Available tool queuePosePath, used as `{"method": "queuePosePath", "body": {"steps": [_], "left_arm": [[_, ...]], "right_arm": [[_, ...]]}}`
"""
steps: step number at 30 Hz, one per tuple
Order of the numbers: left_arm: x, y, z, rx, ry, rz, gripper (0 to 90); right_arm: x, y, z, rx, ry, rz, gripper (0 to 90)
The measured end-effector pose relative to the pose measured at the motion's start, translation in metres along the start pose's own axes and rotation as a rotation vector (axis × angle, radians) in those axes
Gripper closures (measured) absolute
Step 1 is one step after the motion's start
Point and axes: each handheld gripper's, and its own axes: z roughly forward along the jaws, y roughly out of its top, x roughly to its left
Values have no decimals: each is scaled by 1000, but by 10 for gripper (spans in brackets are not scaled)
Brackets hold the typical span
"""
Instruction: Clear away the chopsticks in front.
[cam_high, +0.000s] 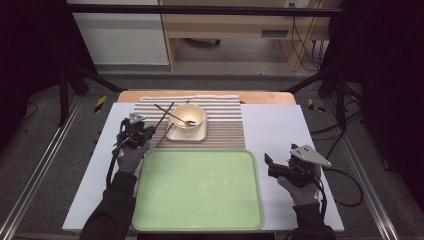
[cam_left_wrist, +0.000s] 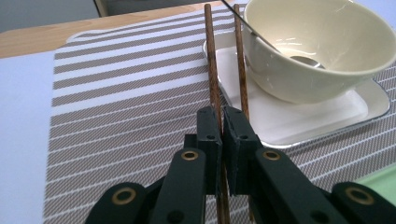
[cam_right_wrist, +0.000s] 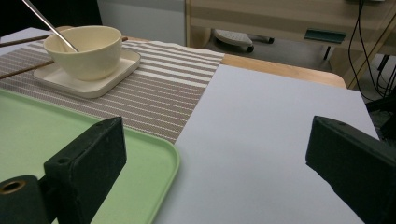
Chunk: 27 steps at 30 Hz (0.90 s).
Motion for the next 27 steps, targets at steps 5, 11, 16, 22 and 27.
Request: {"method": "queuePosePath", "body": {"steps": [5,11,16,22,27], "left_arm": [[2,-6,-12,3,19,9,852],[4,-14,-24,-8,25,10,852],[3,-19,-36,-30,20,-6,852],[4,-27,-51,-30,23,0,851],[4,-36,-64,-39,19,-10,851]], "right_arm": [[1,1,0,1,0,-7,47],[1,0,0,2,-2,-8,47],[2,0,-1,4,0,-6,47],[2,-1,-1,10,8,-10,43],[2,-2,-1,19,12,-16,39]]}}
